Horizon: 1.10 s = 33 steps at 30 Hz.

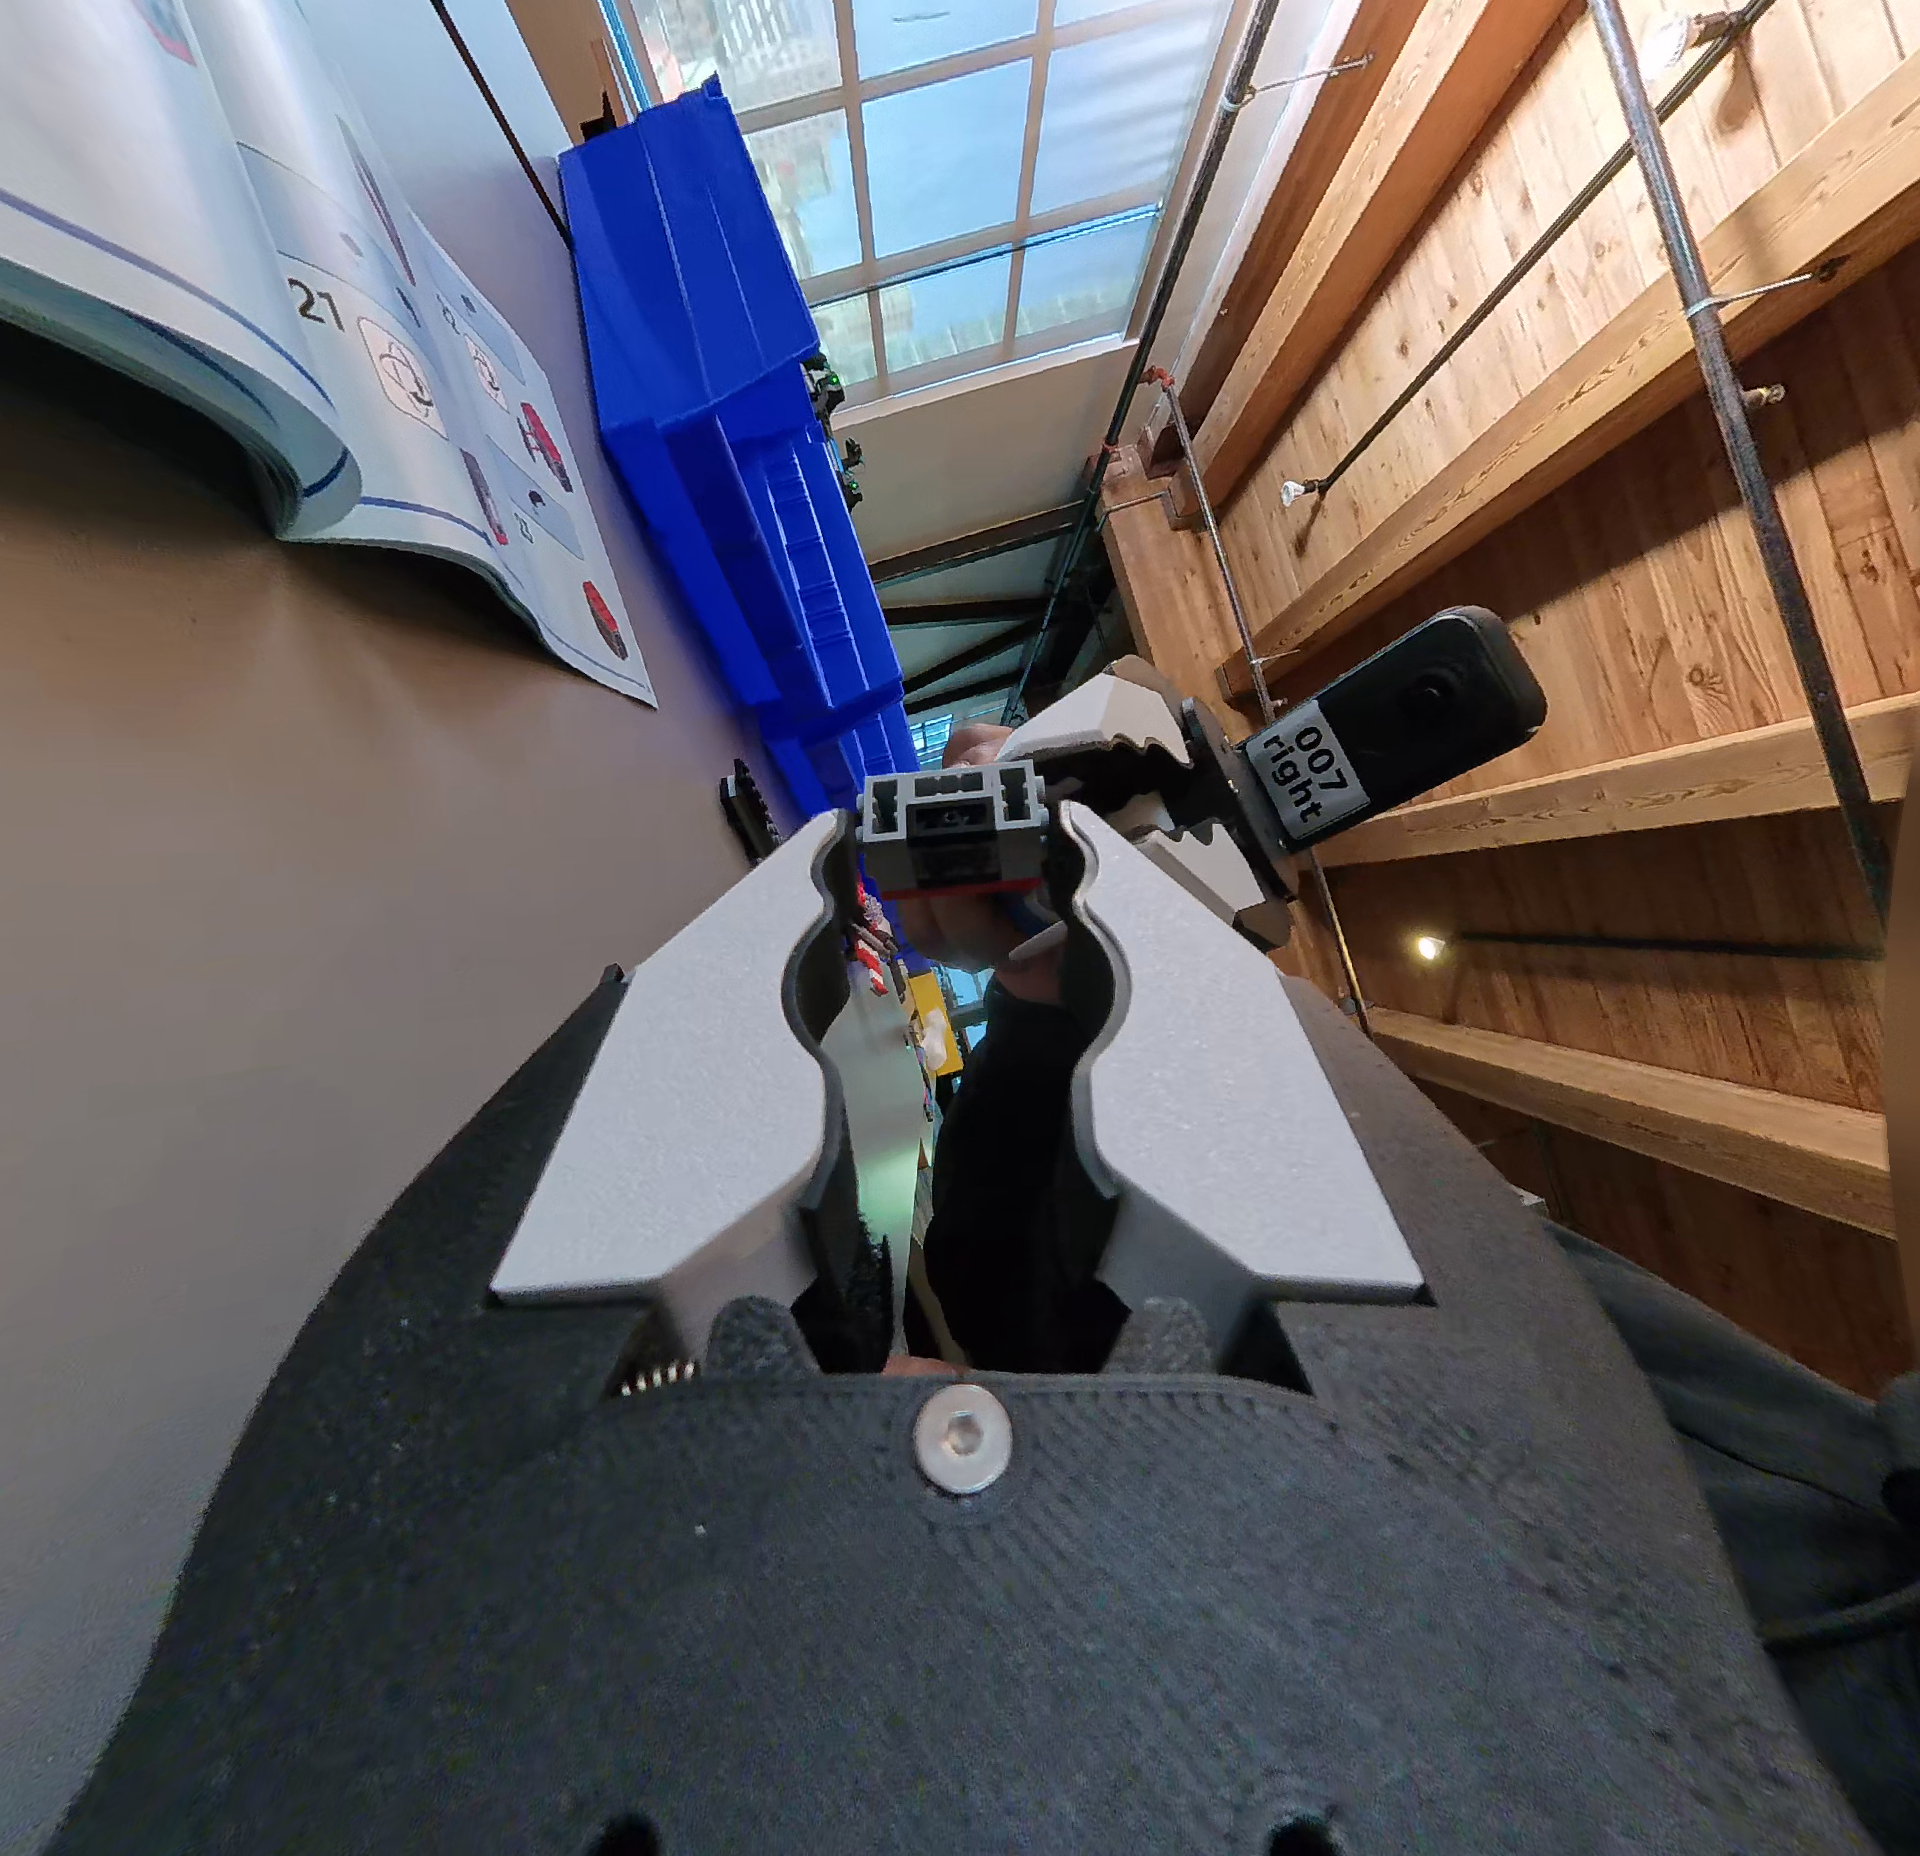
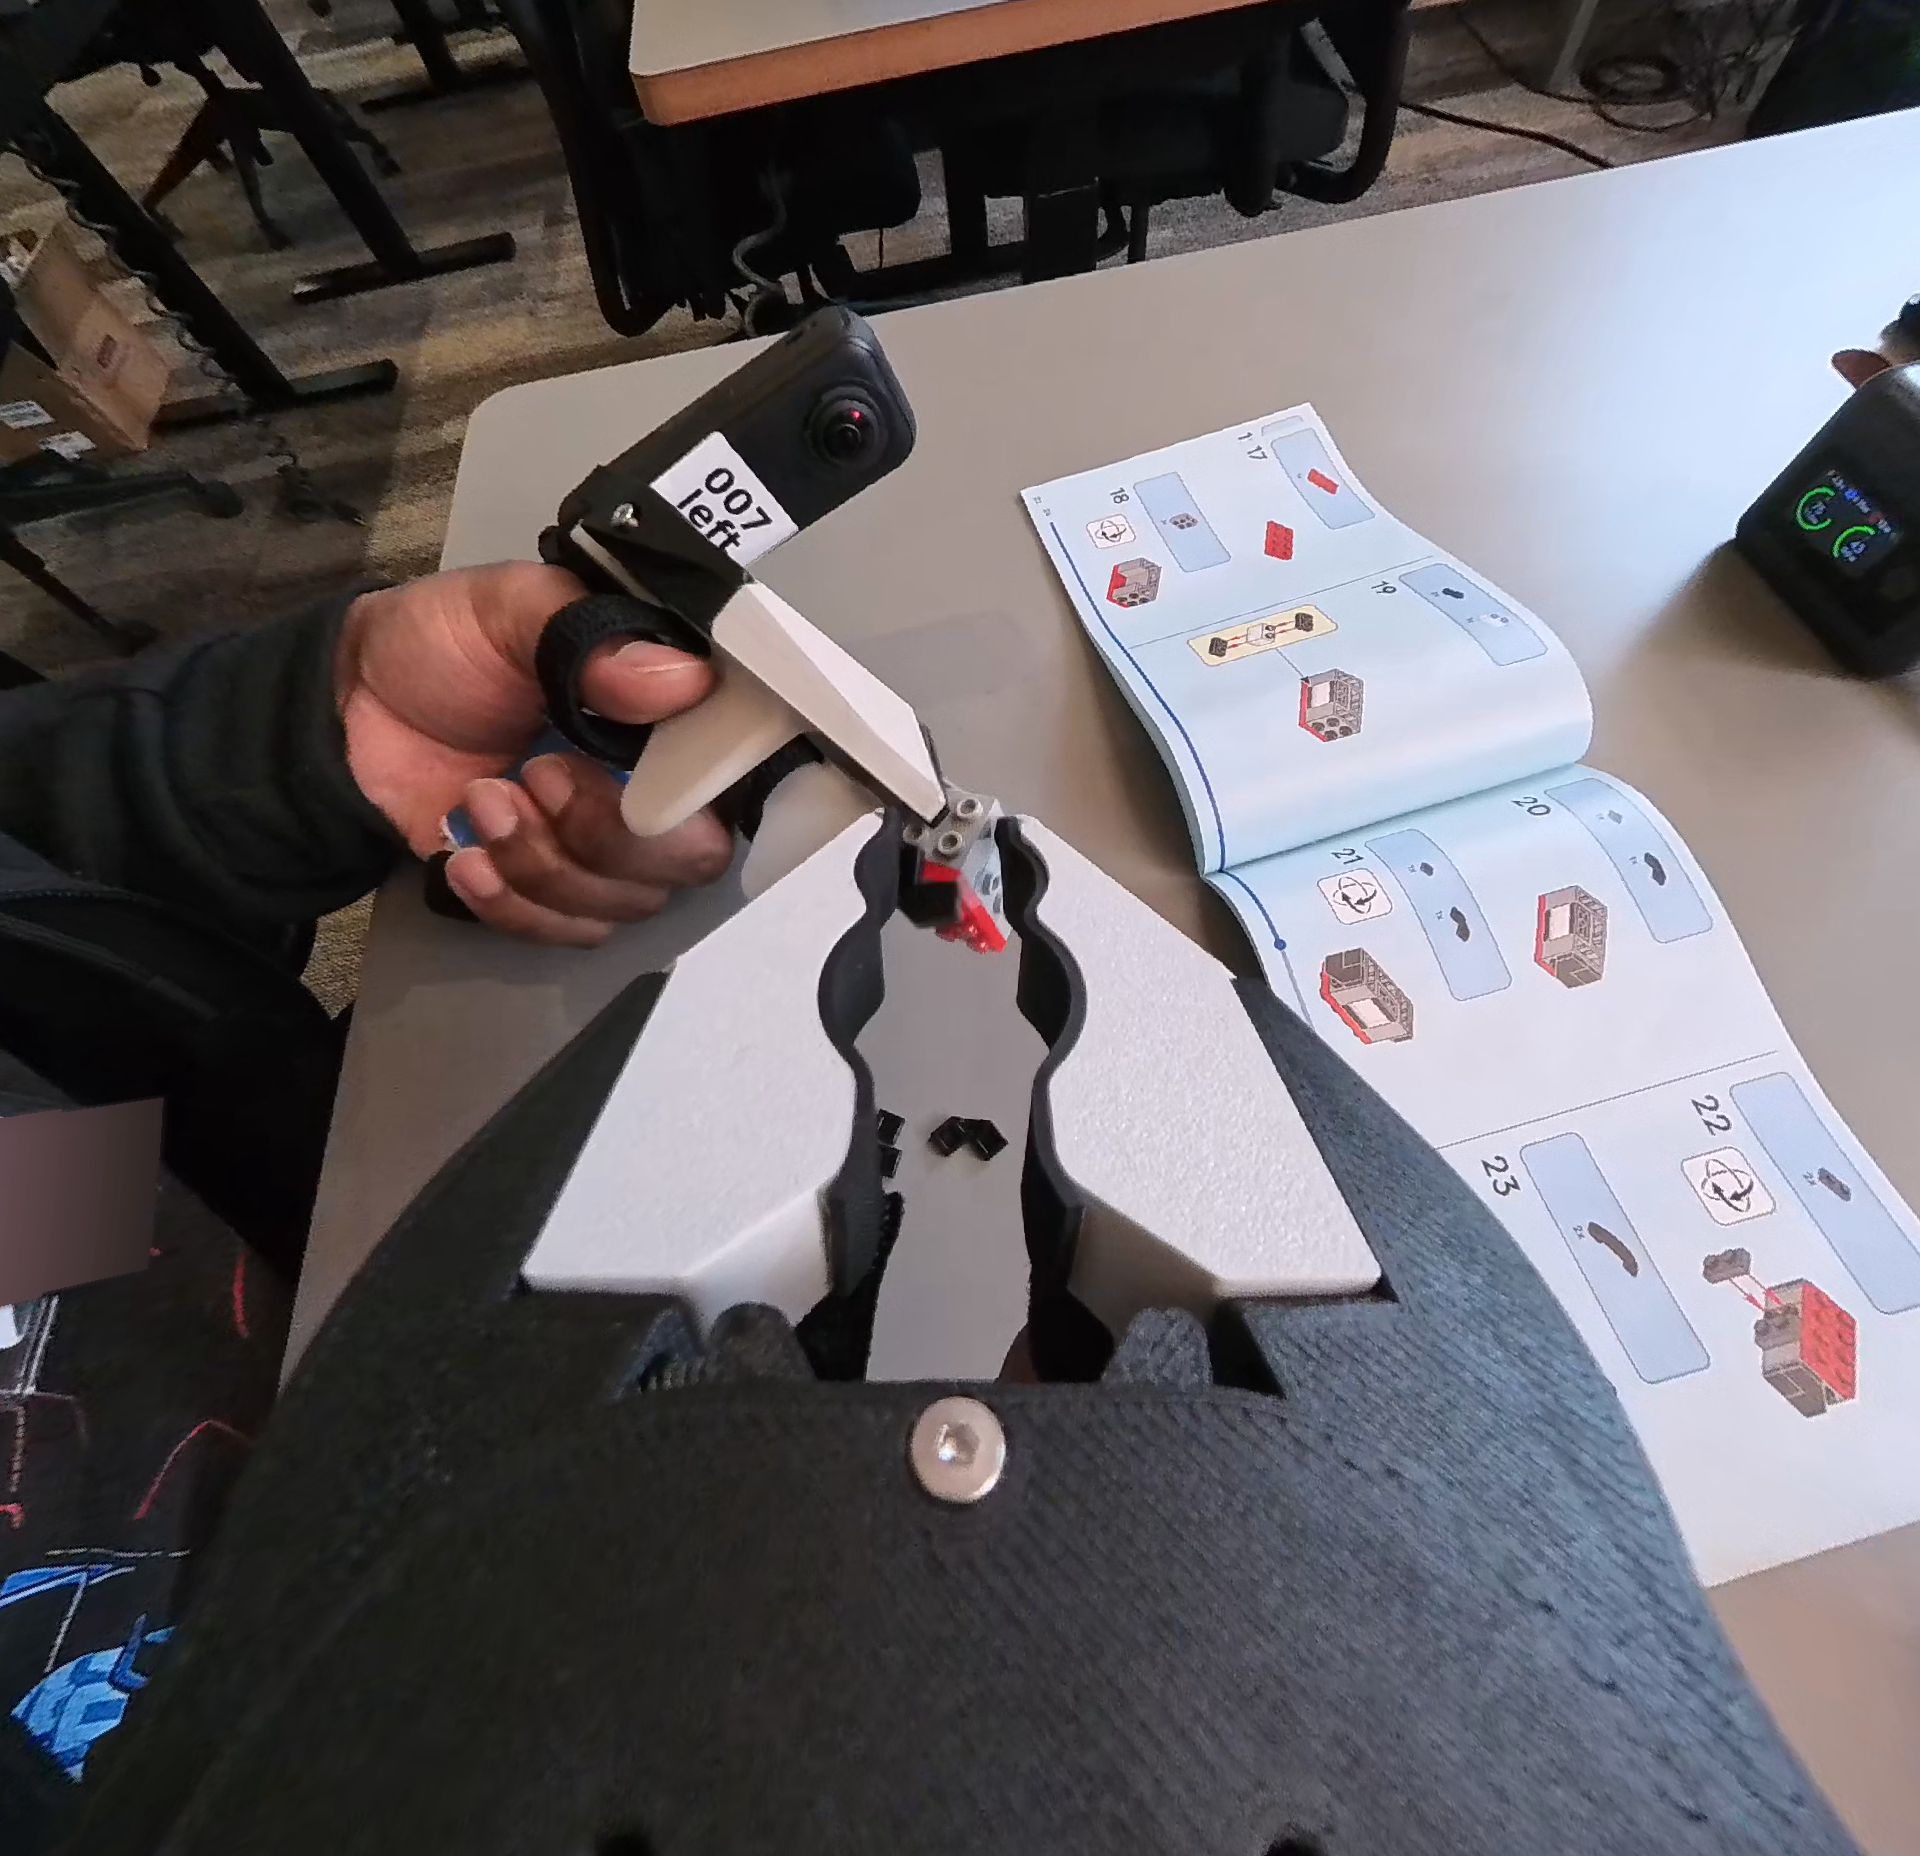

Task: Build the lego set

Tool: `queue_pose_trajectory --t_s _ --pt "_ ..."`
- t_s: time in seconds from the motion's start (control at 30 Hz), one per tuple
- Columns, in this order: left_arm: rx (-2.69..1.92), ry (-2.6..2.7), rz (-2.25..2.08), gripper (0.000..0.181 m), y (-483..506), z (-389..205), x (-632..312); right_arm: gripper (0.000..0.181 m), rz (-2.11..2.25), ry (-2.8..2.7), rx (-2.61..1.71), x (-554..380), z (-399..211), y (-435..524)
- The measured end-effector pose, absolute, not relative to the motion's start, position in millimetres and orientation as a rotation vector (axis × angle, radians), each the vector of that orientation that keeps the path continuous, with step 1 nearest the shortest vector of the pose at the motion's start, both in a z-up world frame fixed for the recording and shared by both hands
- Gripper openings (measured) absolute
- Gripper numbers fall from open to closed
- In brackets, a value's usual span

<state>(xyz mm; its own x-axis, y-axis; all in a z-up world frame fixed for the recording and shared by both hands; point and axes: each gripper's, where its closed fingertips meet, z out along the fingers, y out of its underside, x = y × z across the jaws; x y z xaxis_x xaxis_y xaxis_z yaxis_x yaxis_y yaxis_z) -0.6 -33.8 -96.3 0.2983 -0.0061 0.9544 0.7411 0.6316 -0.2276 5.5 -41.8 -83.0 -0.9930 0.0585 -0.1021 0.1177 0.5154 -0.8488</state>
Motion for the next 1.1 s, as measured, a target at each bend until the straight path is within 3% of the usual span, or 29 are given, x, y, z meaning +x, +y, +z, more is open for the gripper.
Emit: queue_pose_trajectory --t_s 0.63,0.87,1.1 --pt "-0.770 -1.261 -0.519 0.036 -39 -111 -7 0.025 -1.621 2.606 0.406 -6 -104 -14" --pt "-0.782 -1.259 -0.518 0.036 -38 -110 -5 0.036 -1.881 2.553 0.342 7 -99 -28" --pt "-0.777 -1.252 -0.526 0.036 -35 -108 -3 0.035 -2.025 2.633 0.318 1 -100 -39"
